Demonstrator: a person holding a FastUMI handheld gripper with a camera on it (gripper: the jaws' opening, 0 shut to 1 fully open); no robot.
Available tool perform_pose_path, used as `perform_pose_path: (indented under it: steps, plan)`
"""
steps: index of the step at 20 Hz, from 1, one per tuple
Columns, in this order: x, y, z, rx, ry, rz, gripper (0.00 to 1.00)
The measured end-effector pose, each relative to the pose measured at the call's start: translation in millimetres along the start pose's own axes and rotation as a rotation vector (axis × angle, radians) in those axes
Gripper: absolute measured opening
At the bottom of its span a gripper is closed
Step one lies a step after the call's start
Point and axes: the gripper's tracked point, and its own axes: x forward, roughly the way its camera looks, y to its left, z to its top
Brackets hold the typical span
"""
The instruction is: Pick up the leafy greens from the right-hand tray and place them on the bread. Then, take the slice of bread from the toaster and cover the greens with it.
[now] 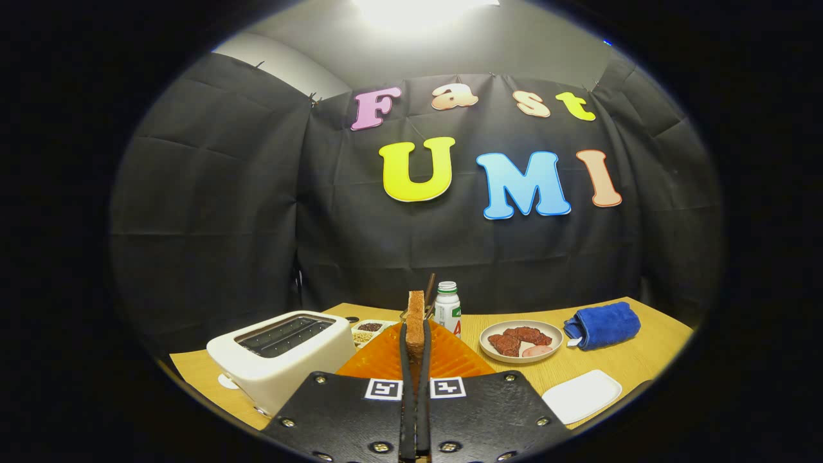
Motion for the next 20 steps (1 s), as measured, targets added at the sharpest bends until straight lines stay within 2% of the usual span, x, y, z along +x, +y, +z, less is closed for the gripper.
perform_pose_path:
  steps: [13,20]
  plan:
    - [13.9,13.0,-48.5,0.047,0.109,0.040,0.01]
    - [17.6,31.6,-67.6,0.067,0.146,0.093,0.01]
